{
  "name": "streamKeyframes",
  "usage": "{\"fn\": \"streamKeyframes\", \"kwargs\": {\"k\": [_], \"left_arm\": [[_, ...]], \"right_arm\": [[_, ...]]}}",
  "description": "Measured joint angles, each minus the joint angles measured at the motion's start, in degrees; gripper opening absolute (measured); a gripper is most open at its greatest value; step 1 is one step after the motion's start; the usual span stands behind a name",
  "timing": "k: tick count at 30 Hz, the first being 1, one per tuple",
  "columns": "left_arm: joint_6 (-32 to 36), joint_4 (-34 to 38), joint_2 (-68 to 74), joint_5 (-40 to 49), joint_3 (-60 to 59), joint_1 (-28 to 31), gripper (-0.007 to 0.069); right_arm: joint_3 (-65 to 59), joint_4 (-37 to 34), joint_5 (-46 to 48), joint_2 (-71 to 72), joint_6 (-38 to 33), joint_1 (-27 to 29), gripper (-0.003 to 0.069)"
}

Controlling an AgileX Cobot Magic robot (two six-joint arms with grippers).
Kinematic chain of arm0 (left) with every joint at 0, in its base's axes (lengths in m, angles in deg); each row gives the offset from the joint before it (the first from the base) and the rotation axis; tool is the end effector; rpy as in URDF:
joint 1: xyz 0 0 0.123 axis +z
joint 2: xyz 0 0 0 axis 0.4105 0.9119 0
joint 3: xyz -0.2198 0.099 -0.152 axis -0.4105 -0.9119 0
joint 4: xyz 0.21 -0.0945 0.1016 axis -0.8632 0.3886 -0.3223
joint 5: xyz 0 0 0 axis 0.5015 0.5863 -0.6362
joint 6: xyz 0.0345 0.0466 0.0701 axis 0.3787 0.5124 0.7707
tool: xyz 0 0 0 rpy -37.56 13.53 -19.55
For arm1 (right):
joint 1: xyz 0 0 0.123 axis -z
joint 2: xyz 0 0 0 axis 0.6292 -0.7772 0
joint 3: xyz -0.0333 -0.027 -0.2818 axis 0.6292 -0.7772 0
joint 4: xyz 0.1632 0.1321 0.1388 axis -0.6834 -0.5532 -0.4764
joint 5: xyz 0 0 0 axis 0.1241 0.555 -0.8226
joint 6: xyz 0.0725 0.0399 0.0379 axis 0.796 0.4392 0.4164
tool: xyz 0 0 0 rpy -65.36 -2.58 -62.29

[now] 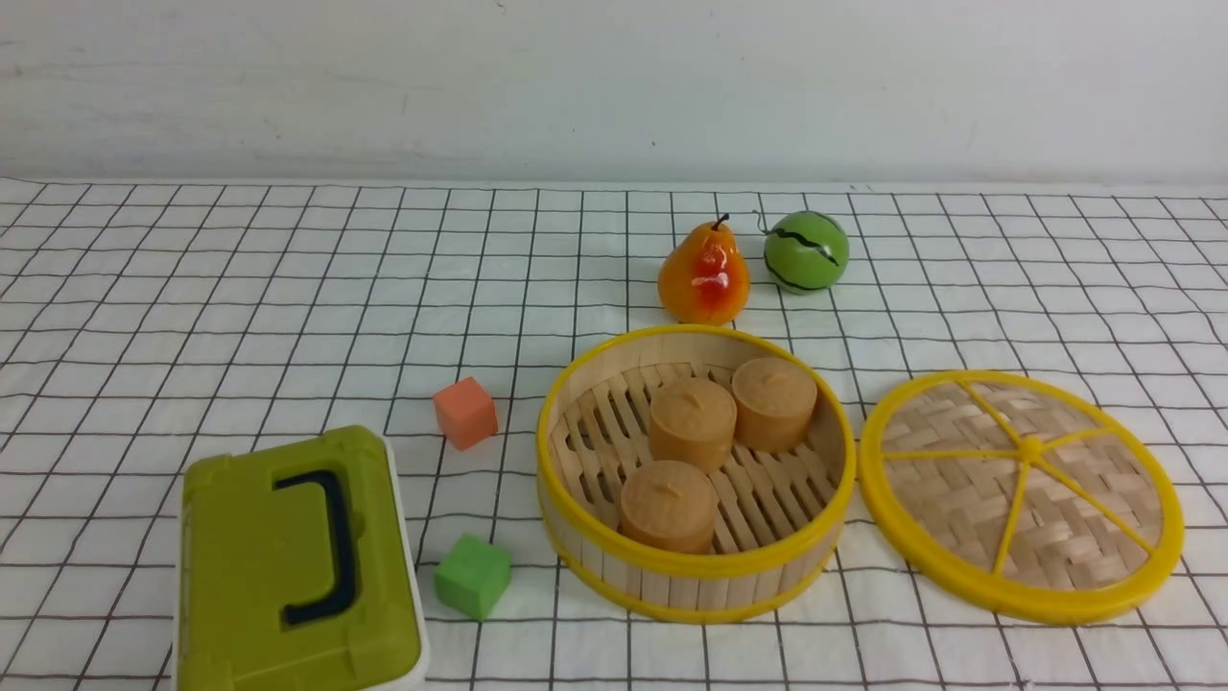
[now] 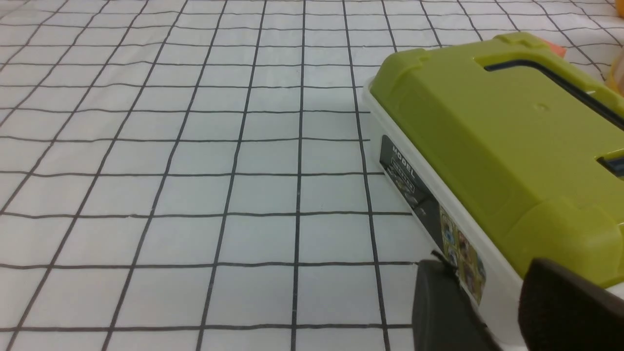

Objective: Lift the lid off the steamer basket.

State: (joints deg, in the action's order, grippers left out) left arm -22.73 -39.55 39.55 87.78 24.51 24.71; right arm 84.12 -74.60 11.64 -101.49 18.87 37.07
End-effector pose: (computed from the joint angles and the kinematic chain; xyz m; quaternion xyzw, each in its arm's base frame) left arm 0.0535 -0.0009 0.1724 -0.0025 0.7991 -0.0068 0.6011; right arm 0.0636 0.0051 0.2746 -0.0521 0.7658 -0.0001 0.6409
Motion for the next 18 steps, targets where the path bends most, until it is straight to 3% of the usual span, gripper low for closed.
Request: {"fn": "streamKeyframes", "kwargs": {"k": [8, 18], "left_arm": [[0.0, 0.0, 0.0, 0.0, 0.0, 0.0, 0.0239], [0.0, 0.0, 0.0, 0.0, 0.0, 0.0, 0.0239]], "right_arm": [[-17.7, -0.3, -6.8, 12.2, 2.5, 3.4, -0.0015], [-20.0, 2.3, -2.3, 12.9, 8.5, 3.4, -0.0015]]}}
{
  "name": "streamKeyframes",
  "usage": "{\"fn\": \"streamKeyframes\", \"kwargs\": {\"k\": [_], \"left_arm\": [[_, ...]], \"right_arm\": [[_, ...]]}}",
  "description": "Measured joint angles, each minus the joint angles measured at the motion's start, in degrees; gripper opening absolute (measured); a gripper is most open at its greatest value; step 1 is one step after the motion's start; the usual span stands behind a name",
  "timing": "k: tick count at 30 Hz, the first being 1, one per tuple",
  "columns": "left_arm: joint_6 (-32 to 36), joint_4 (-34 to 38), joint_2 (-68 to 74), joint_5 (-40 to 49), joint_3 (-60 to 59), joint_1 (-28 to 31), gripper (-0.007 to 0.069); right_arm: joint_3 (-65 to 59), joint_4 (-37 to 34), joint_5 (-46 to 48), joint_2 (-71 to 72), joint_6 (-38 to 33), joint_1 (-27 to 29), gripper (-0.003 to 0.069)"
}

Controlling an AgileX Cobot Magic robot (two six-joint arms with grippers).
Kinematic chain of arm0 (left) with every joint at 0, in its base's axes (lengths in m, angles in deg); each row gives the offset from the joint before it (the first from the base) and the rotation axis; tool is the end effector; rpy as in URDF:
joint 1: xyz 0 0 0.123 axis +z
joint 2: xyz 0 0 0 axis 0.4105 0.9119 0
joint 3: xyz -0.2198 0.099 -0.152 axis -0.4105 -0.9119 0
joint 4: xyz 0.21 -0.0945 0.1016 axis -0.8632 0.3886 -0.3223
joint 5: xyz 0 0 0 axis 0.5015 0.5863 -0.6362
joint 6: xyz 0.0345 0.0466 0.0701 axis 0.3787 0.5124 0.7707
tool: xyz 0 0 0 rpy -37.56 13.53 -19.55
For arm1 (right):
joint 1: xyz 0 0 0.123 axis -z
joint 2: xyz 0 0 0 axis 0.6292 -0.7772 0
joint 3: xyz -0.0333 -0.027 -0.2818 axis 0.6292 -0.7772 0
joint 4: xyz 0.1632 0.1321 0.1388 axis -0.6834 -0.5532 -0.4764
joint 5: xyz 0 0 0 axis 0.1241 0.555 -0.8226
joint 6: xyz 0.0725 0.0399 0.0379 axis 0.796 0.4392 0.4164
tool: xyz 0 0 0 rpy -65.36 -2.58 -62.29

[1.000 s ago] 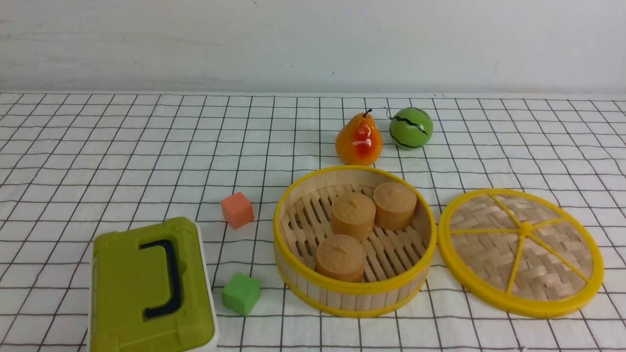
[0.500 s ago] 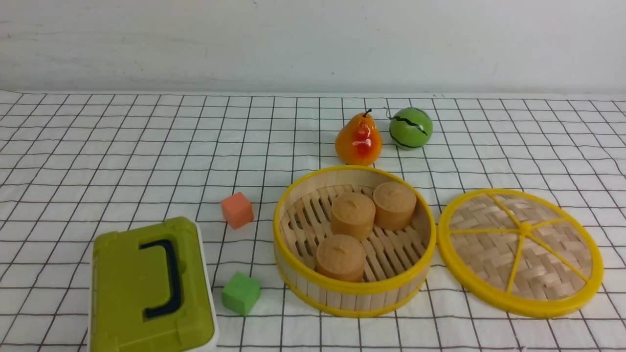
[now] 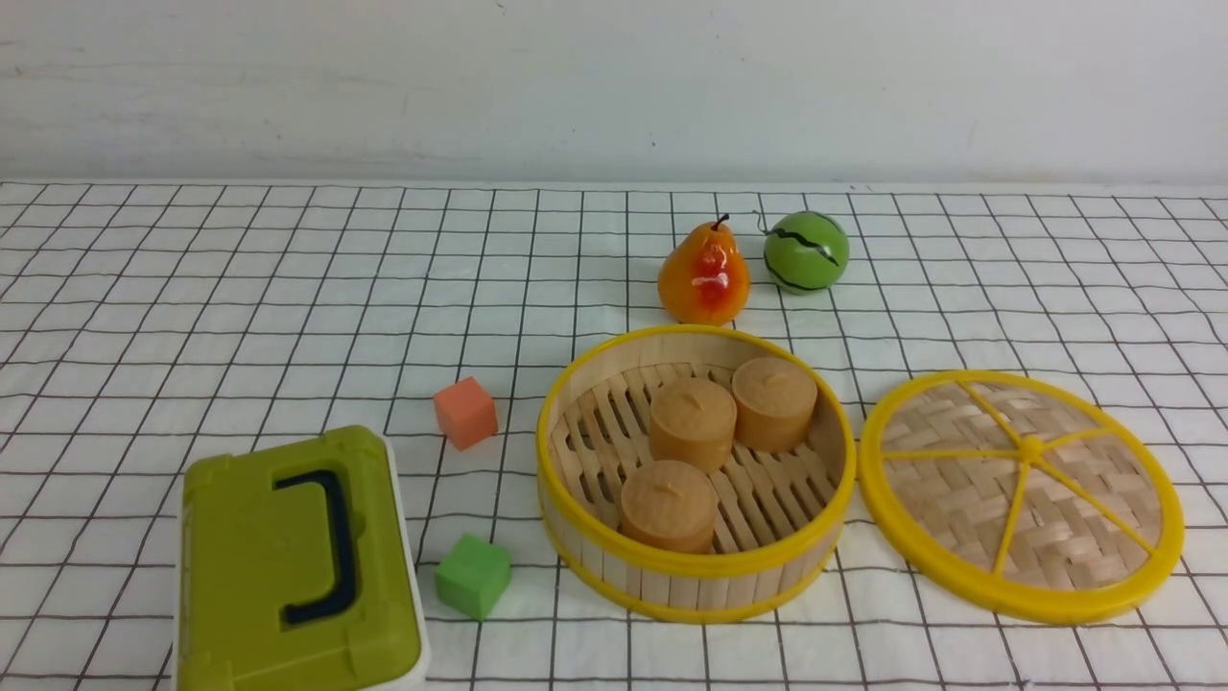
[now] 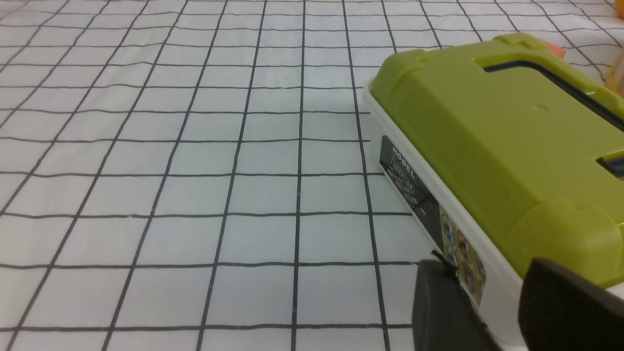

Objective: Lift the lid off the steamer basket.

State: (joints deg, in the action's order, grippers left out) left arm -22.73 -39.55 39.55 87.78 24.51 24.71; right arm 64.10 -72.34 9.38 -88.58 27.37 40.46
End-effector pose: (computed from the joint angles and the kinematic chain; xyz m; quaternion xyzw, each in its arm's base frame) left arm 0.0535 -0.0009 0.1724 -0.0025 0.7991 -0.0068 0.6011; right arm 0.0537 0.0001 0.1743 0.0200 0.7941 0.0106 0.6073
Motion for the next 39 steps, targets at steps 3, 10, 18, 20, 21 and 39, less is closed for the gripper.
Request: {"fn": "streamKeyframes", "kwargs": {"k": [3, 10, 18, 20, 21, 39], "left_arm": [[0.0, 0.0, 0.0, 0.0, 0.0, 0.0, 0.0239], [0.0, 0.0, 0.0, 0.0, 0.0, 0.0, 0.0239], [0.0, 0.0, 0.0, 0.0, 0.0, 0.0, 0.0239], [0.0, 0.0, 0.0, 0.0, 0.0, 0.0, 0.0239], [0.0, 0.0, 0.0, 0.0, 0.0, 0.0, 0.0239], [0.0, 0.0, 0.0, 0.0, 0.0, 0.0, 0.0239]], "right_arm": [[0.2, 0.5, 1.3, 0.0, 2.0, 0.0, -0.0015], [0.5, 0.7, 2.8, 0.0, 3.0, 0.0, -0.0011], [0.5, 0.5, 2.8, 0.0, 3.0, 0.0, -0.0003], [0.5, 0.5, 2.8, 0.0, 3.0, 0.0, -0.0002], [0.5, 0.5, 2.8, 0.0, 3.0, 0.0, -0.0001], [0.5, 0.5, 2.8, 0.0, 3.0, 0.0, 0.0019]]}}
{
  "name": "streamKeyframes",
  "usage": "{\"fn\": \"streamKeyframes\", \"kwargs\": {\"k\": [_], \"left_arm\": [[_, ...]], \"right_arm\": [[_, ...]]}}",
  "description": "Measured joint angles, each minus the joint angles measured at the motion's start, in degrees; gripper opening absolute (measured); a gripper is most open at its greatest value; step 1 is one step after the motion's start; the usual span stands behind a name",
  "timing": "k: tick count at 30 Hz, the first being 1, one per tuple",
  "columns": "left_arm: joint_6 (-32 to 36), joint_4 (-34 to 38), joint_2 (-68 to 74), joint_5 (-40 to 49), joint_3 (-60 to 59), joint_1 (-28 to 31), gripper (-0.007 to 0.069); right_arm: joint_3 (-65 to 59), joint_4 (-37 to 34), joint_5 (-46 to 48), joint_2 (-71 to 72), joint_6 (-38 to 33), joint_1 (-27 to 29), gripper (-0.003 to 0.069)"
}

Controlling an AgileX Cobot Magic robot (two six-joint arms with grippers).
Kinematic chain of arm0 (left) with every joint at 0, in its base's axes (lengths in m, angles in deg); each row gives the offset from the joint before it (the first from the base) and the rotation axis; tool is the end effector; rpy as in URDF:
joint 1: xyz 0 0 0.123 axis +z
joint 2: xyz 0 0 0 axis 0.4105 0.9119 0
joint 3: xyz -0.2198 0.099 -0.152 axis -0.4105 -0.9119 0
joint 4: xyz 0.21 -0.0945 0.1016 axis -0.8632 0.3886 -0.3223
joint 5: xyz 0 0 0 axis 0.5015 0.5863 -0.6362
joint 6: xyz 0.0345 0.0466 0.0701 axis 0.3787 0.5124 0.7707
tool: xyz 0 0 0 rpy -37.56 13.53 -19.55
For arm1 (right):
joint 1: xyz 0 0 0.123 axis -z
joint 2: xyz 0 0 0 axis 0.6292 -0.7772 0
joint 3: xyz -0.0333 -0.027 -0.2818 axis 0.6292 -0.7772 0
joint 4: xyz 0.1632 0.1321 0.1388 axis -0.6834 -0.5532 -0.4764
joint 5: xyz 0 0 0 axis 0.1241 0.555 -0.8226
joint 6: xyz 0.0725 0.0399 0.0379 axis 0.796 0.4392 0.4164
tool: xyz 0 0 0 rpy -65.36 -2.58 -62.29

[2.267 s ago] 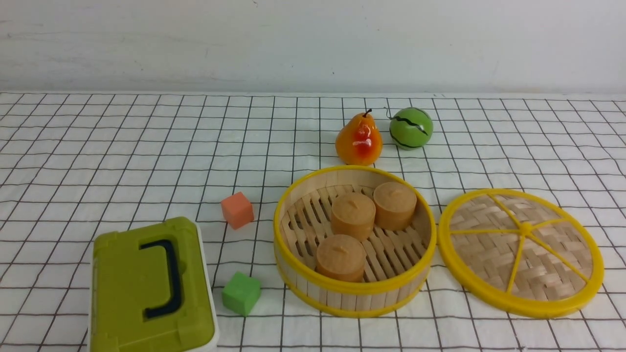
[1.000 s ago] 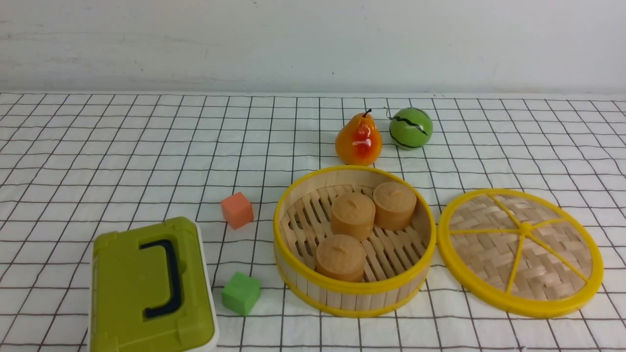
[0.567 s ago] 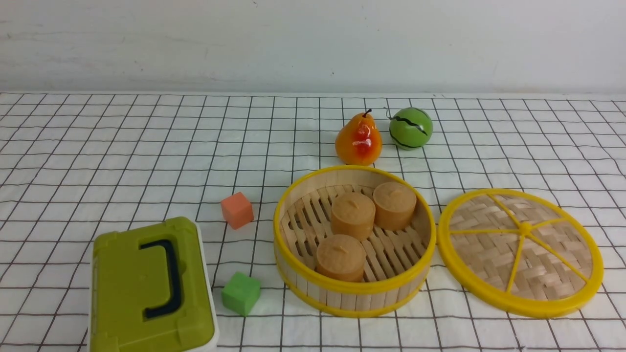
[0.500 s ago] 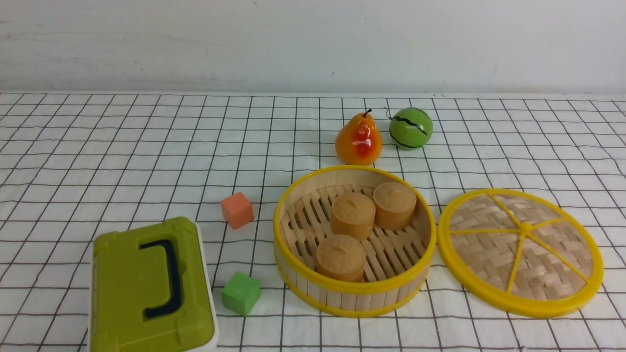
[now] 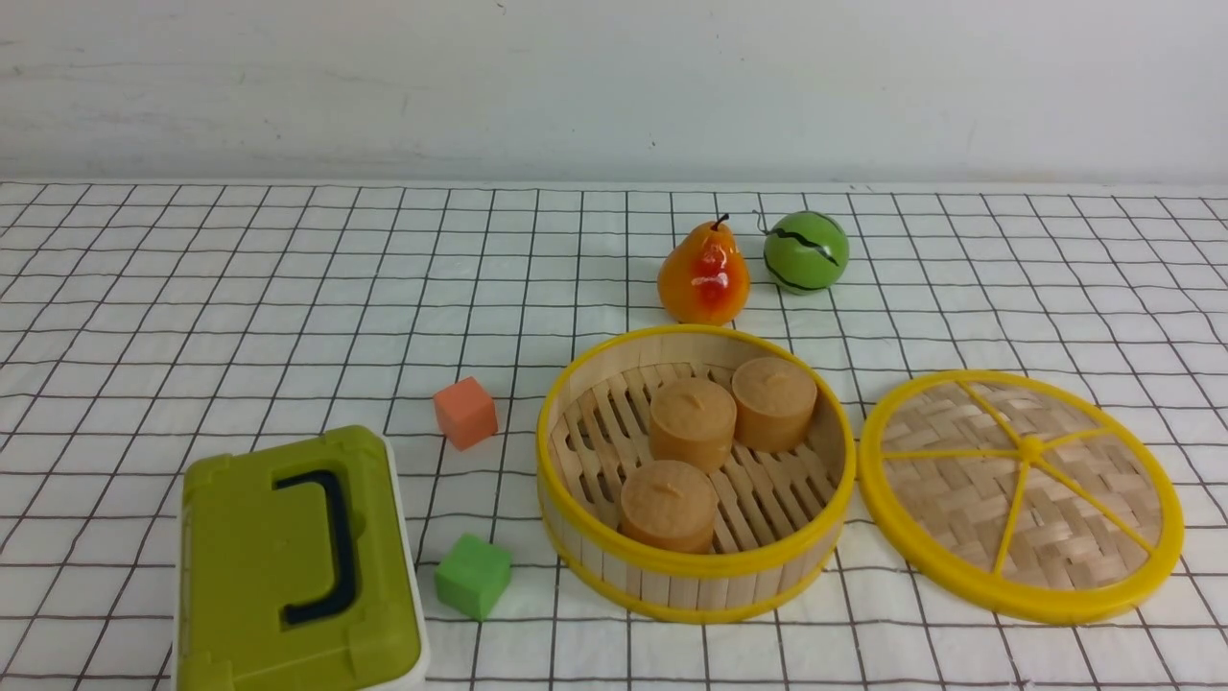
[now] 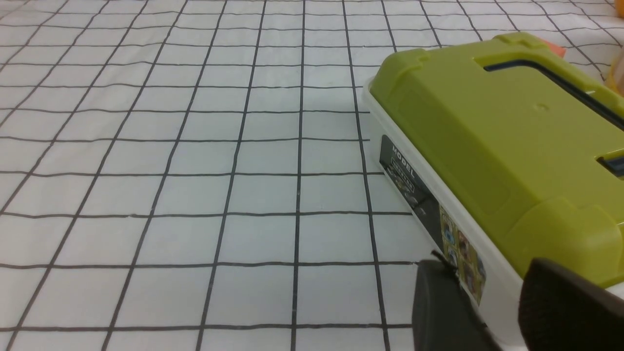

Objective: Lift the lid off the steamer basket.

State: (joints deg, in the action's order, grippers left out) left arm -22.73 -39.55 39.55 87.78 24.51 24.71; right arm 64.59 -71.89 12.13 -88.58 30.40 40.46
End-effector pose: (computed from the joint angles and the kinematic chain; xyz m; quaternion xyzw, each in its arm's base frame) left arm 0.0535 -0.0009 0.1724 -0.0025 0.7991 -0.0068 0.6011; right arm 0.0523 0.0001 0.1729 0.0387 0.8053 0.0236 0.5911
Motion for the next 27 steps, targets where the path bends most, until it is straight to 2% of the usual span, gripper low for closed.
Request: {"fn": "streamKeyframes", "kwargs": {"k": [27], "left_arm": [[0.0, 0.0, 0.0, 0.0, 0.0, 0.0, 0.0239]], "right_arm": [[0.0, 0.0, 0.0, 0.0, 0.0, 0.0, 0.0051]]}}
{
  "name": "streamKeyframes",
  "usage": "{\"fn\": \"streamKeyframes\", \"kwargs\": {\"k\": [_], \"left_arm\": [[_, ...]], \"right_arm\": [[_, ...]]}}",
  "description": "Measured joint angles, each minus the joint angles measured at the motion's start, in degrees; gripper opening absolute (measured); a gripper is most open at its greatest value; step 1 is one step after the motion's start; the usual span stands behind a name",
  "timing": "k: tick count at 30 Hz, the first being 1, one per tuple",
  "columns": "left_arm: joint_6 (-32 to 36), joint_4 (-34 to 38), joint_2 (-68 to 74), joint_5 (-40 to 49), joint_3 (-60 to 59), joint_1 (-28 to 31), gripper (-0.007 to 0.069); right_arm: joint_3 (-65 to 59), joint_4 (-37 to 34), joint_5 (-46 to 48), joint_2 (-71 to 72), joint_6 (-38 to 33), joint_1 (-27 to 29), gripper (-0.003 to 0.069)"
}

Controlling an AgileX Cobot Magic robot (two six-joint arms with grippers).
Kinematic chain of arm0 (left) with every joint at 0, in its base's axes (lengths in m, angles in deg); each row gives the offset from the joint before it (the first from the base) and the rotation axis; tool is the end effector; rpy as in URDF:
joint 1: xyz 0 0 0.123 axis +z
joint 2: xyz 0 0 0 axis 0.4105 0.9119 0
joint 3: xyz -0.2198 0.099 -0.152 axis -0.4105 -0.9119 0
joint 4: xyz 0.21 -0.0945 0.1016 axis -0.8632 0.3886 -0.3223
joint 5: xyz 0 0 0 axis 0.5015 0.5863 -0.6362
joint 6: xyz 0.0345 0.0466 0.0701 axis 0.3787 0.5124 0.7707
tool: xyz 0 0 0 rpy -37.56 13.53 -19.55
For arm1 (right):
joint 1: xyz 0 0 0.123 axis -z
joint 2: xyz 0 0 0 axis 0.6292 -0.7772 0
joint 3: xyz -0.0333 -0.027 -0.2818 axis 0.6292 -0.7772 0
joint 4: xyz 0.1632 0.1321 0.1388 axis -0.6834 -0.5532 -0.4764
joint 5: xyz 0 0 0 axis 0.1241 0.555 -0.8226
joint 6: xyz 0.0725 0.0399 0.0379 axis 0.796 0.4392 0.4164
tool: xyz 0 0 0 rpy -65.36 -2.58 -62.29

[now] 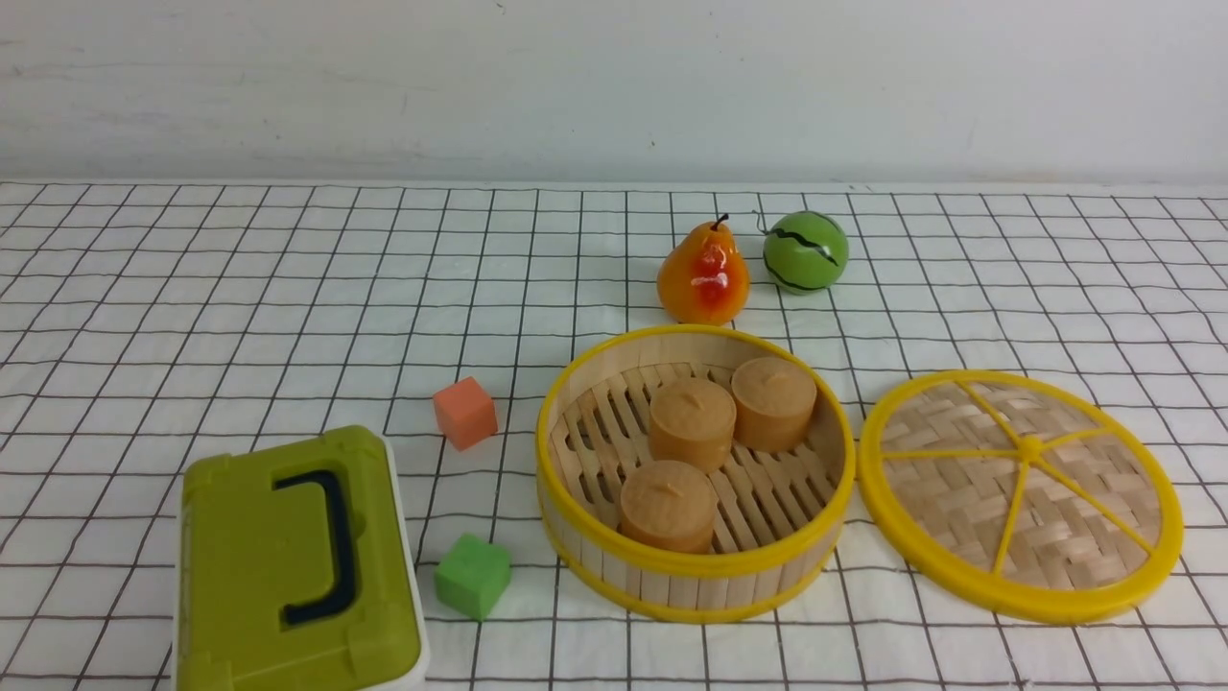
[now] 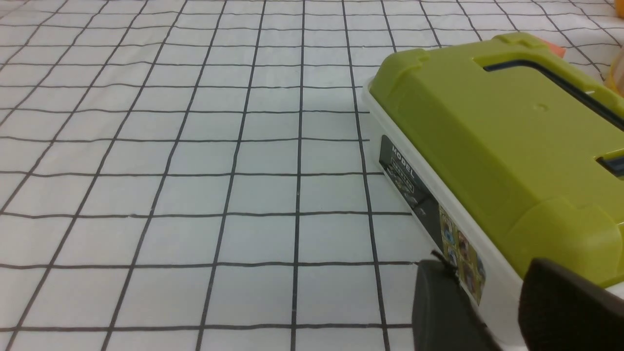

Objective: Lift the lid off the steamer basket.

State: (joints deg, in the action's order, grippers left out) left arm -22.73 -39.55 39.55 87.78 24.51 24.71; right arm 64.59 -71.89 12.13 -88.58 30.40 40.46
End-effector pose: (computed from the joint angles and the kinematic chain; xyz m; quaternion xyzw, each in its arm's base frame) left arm 0.0535 -0.0009 0.1724 -0.0025 0.7991 -0.0068 0.6011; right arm 0.0523 0.0001 0.1729 0.0387 0.8053 0.0236 0.5911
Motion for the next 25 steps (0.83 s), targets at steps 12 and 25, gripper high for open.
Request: {"fn": "streamKeyframes", "kwargs": {"k": [12, 25], "left_arm": [[0.0, 0.0, 0.0, 0.0, 0.0, 0.0, 0.0239], [0.0, 0.0, 0.0, 0.0, 0.0, 0.0, 0.0239]], "right_arm": [[0.0, 0.0, 0.0, 0.0, 0.0, 0.0, 0.0064], [0.0, 0.0, 0.0, 0.0, 0.0, 0.0, 0.0083]]}}
